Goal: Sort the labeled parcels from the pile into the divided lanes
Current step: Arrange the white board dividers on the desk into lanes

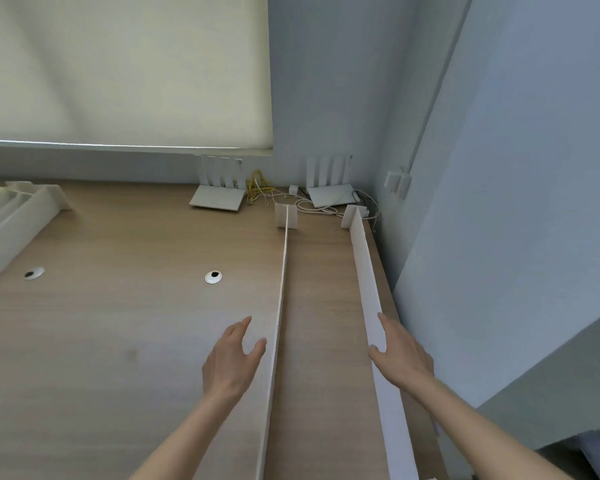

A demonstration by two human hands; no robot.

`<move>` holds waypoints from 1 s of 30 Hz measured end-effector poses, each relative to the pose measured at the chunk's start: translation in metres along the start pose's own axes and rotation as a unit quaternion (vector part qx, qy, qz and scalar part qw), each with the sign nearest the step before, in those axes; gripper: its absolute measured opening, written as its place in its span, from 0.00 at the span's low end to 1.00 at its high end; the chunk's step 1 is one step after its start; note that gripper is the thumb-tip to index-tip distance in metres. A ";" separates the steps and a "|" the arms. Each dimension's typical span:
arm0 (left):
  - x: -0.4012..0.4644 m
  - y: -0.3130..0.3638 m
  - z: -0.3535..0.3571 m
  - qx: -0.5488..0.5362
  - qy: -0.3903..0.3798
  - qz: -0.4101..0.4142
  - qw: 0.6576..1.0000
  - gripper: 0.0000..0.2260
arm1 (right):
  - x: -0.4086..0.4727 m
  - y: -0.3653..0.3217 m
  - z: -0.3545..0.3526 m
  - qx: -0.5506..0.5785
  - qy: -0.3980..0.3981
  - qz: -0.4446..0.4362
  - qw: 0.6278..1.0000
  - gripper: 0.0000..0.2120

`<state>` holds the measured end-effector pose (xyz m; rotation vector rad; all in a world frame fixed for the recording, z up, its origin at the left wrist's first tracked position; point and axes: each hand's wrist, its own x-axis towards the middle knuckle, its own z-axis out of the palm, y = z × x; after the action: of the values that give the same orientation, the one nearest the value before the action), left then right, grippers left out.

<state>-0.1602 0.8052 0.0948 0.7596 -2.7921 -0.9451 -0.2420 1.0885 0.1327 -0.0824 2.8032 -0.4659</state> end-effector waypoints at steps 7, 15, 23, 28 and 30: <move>0.012 0.015 -0.149 0.009 0.071 0.010 0.997 0.27 | -0.017 -0.114 -0.088 -0.021 0.050 -0.119 0.991 0.33; 0.001 -0.037 -0.360 0.004 0.165 0.030 0.986 0.26 | -0.076 -0.308 -0.152 -0.043 0.103 -0.223 0.968 0.34; -0.056 -0.177 -0.553 -0.002 0.237 -0.010 0.971 0.31 | -0.184 -0.526 -0.129 -0.027 0.095 -0.300 0.949 0.34; -0.083 -0.262 -0.625 -0.018 0.260 -0.038 0.965 0.26 | -0.237 -0.631 -0.086 -0.020 0.077 -0.333 0.940 0.35; -0.088 -0.291 -0.644 -0.027 0.264 -0.047 0.963 0.27 | -0.251 -0.662 -0.069 -0.023 0.068 -0.343 0.936 0.35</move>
<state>0.1974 0.2987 0.4448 0.9748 -2.2764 -0.6980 -0.0179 0.5094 0.4803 -1.1008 2.8511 -0.5658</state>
